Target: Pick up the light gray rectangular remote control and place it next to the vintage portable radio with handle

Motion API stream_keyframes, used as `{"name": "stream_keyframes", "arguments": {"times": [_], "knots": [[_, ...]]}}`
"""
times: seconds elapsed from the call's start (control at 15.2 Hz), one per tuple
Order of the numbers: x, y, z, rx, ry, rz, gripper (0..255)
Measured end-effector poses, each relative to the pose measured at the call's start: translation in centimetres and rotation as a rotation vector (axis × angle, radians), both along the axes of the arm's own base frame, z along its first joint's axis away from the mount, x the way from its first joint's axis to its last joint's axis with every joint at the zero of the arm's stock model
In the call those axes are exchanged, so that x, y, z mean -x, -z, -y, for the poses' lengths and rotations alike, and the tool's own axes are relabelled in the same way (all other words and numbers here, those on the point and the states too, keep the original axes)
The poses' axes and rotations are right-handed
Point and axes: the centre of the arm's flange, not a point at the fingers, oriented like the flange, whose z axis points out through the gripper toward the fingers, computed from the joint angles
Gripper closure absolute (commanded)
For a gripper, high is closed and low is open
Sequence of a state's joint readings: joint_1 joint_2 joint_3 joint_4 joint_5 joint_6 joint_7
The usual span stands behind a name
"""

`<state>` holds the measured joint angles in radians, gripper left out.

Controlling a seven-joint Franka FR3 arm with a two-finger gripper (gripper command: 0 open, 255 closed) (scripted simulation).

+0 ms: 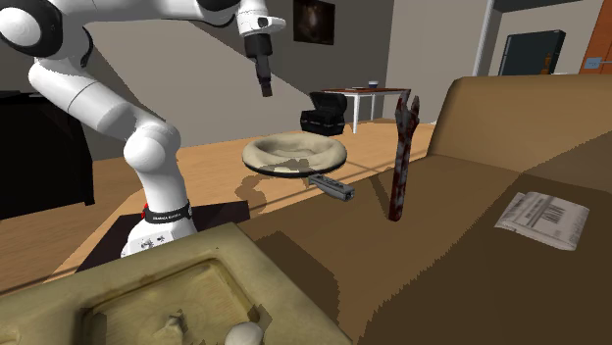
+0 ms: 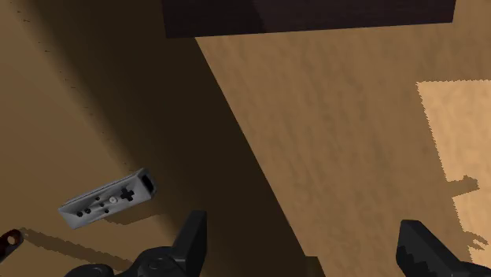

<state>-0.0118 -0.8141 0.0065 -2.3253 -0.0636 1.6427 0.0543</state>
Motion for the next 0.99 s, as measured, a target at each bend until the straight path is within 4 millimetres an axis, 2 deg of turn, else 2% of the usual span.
{"name": "stream_keyframes", "arguments": {"times": [0.13,0.4,0.79,0.99], "knots": [[-0.4,0.4,0.3,-0.001,0.016,-0.002,0],[-3.1,3.3,2.7,-0.010,0.137,-0.013,0],[-7.1,8.0,7.9,-0.025,0.343,-0.032,0],[-8.4,10.4,10.8,-0.032,0.446,-0.040,0]]}}
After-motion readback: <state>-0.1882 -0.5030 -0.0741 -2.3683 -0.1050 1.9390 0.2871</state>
